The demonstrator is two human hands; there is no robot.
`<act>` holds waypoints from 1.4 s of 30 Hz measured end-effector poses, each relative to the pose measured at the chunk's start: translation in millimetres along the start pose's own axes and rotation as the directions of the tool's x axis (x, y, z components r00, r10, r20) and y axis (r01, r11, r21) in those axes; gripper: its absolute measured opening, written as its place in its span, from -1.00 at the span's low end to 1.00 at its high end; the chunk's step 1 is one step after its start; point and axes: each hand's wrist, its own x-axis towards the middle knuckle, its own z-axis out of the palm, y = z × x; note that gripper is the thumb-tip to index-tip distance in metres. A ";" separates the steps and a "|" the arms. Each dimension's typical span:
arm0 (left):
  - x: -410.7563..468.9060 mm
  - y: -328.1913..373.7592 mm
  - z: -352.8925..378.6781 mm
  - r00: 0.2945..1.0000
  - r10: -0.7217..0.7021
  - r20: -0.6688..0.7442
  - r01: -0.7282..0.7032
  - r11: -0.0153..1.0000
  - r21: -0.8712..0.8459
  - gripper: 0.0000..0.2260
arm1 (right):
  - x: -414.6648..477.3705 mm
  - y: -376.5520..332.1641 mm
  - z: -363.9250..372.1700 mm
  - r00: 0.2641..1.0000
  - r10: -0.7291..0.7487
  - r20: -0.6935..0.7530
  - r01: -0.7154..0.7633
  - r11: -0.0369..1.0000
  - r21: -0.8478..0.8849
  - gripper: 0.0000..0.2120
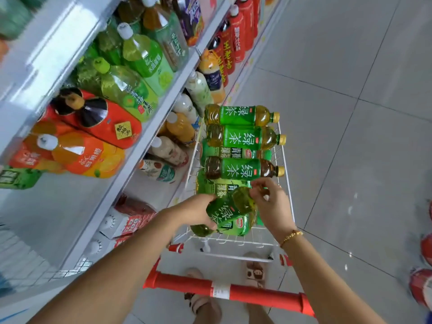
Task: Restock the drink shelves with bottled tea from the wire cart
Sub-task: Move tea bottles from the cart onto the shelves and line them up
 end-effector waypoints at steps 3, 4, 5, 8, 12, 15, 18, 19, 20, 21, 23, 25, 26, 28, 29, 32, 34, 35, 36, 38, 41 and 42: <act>-10.8 0.5 15.7 0.976 0.104 -0.191 -0.107 0.994 -0.009 -0.50 | 14.0 -15.1 -4.1 0.997 -0.074 0.011 0.073 0.995 0.062 -0.84; -13.7 1.8 20.5 0.961 0.115 -0.253 -0.125 0.992 -0.026 -0.51 | 15.8 -18.9 -3.9 0.995 -0.093 0.020 0.091 0.994 0.062 -0.84; -14.8 2.1 24.8 0.943 0.117 -0.310 -0.135 0.990 -0.037 -0.51 | 16.0 -22.1 -2.8 0.995 -0.102 0.025 0.100 0.992 0.072 -0.83; -16.1 1.5 33.8 0.897 0.113 -0.428 -0.147 0.988 -0.048 -0.51 | 14.8 -23.8 2.9 0.995 -0.096 0.018 0.093 0.985 0.149 -0.75; -27.3 -8.2 35.6 0.859 -0.004 -0.512 -0.083 0.986 -0.147 -0.55 | 19.7 -21.7 4.2 0.972 0.232 0.039 -0.210 0.781 0.588 -0.65; -40.9 -22.7 27.8 0.801 -0.143 -0.582 -0.048 0.953 -0.300 -0.59 | 28.3 -8.6 17.5 0.846 0.528 0.070 -0.443 0.625 0.642 -0.71; -52.2 -30.1 10.4 0.731 -0.264 -0.629 -0.030 0.909 -0.416 -0.54 | 34.1 -11.0 39.6 0.740 0.651 0.171 -0.562 0.458 0.688 -0.76; -54.7 -31.6 3.5 0.702 -0.293 -0.649 -0.026 0.901 -0.434 -0.54 | 37.7 -15.6 45.4 0.711 0.681 0.174 -0.582 0.431 0.690 -0.75; -56.9 -33.4 -2.7 0.674 -0.322 -0.665 -0.021 0.891 -0.453 -0.57 | 42.4 -20.3 50.9 0.689 0.708 0.155 -0.595 0.431 0.678 -0.73; -59.2 -34.7 -8.0 0.647 -0.343 -0.681 -0.026 0.883 -0.469 -0.59 | 47.1 -26.6 54.5 0.676 0.725 0.133 -0.595 0.431 0.678 -0.70; -64.2 -35.3 -14.9 0.617 -0.368 -0.696 -0.035 0.870 -0.492 -0.62 | 56.5 -36.7 61.7 0.694 0.700 0.167 -0.562 0.382 0.734 -0.62; -68.9 -34.1 -16.4 0.597 -0.380 -0.707 -0.055 0.859 -0.508 -0.64 | 63.1 -39.8 71.1 0.747 0.629 0.216 -0.509 0.332 0.794 -0.56; -71.0 -33.5 -16.0 0.592 -0.381 -0.710 -0.066 0.855 -0.514 -0.65 | 65.0 -40.3 74.3 0.745 0.636 0.201 -0.502 0.337 0.796 -0.55; -76.2 -31.5 -14.7 0.596 -0.377 -0.709 -0.085 0.849 -0.522 -0.68 | 63.7 -40.6 78.1 0.678 0.725 0.122 -0.527 0.365 0.768 -0.51; -79.9 -30.6 -13.9 0.600 -0.375 -0.707 -0.090 0.846 -0.525 -0.68 | 58.6 -43.4 78.2 0.617 0.785 0.062 -0.555 0.378 0.741 -0.48; -94.5 -33.0 -10.1 0.575 -0.391 -0.719 -0.106 0.836 -0.539 -0.65 | 33.7 -48.7 82.0 0.627 0.773 -0.098 -0.472 0.477 0.742 -0.41; -112.6 -32.7 -9.8 0.543 -0.407 -0.734 -0.131 0.823 -0.553 -0.62 | 8.2 -54.7 83.8 0.730 0.647 -0.219 -0.344 0.625 0.701 -0.45; -123.7 -32.5 -10.0 0.529 -0.412 -0.742 -0.148 0.817 -0.558 -0.62 | -4.8 -59.9 83.3 0.773 0.577 -0.263 -0.297 0.696 0.653 -0.46; -136.6 -32.3 -10.3 0.511 -0.406 -0.758 -0.175 0.814 -0.554 -0.61 | -17.1 -67.6 80.9 0.818 0.498 -0.289 -0.253 0.762 0.596 -0.47; -164.9 -34.7 -12.7 0.463 -0.391 -0.795 -0.228 0.814 -0.533 -0.59 | -38.3 -89.5 77.1 0.903 0.299 -0.309 -0.126 0.872 0.473 -0.51; -215.6 -41.8 -16.1 0.336 -0.428 -0.839 -0.328 0.782 -0.530 -0.48 | -74.3 -141.0 73.6 0.948 -0.075 -0.310 0.199 0.899 0.390 -0.52; -234.9 -46.9 -17.7 0.262 -0.445 -0.856 -0.350 0.783 -0.514 -0.45 | -85.3 -159.9 74.3 0.936 -0.182 -0.301 0.295 0.872 0.391 -0.50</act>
